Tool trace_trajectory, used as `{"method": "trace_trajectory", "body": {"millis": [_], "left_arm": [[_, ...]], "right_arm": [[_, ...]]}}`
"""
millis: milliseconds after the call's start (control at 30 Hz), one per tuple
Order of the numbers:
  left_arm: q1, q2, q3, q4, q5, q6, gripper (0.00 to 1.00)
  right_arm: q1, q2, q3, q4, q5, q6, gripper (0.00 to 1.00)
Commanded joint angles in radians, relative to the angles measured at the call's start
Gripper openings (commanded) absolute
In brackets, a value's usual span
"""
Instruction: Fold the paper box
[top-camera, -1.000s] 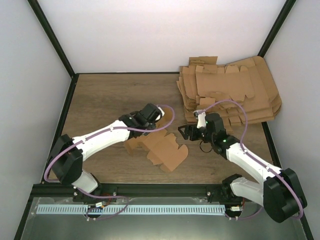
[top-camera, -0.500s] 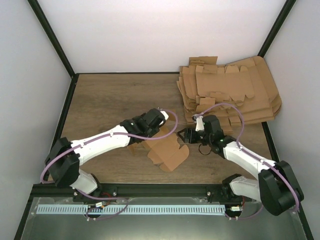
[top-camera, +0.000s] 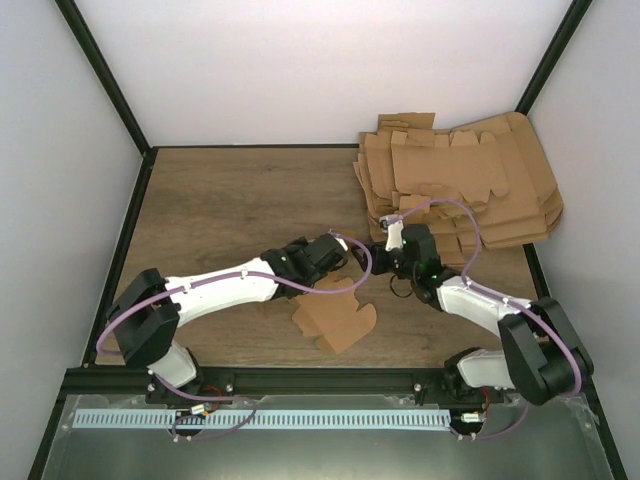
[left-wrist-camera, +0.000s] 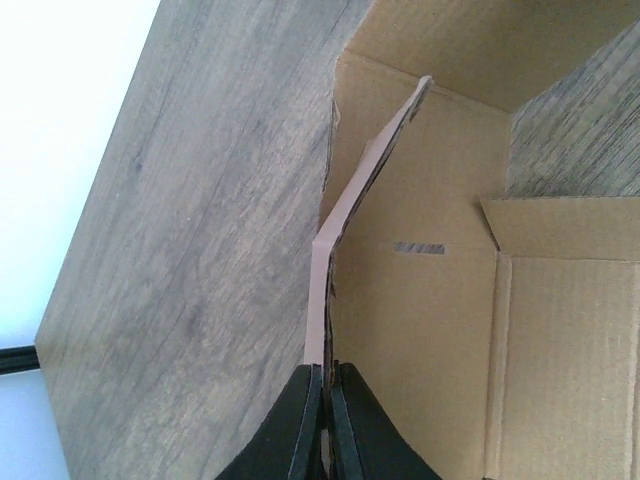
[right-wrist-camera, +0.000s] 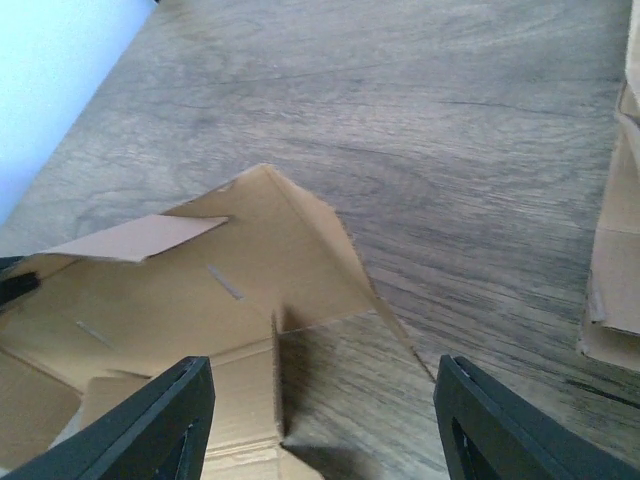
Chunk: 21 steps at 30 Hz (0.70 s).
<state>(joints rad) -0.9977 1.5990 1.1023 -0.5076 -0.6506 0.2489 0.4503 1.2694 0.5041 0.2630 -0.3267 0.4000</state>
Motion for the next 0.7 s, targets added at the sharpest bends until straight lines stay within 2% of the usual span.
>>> {"method": "trace_trajectory", "body": {"millis": [0,167,533,667], "left_arm": [[-0.024,0.015,-0.025,0.022,-0.054,0.018,0.04],[-0.024,-0.024,-0.066,0.067,-0.046,0.035,0.04],[-0.035,-0.031,-0.085,0.094,-0.045,0.062,0.04],[-0.035,-0.035,-0.088,0.104,-0.049,0.068,0.04]], "right_arm": [[0.009,0.057,0.042,0.059,0.044,-0.034,0.64],[0.009,0.057,0.039,0.060,0.032,-0.079,0.63],[0.010,0.200,0.108,0.114,-0.012,-0.183,0.58],[0.010,0.246,0.140,0.119,-0.041,-0.194,0.50]]}}
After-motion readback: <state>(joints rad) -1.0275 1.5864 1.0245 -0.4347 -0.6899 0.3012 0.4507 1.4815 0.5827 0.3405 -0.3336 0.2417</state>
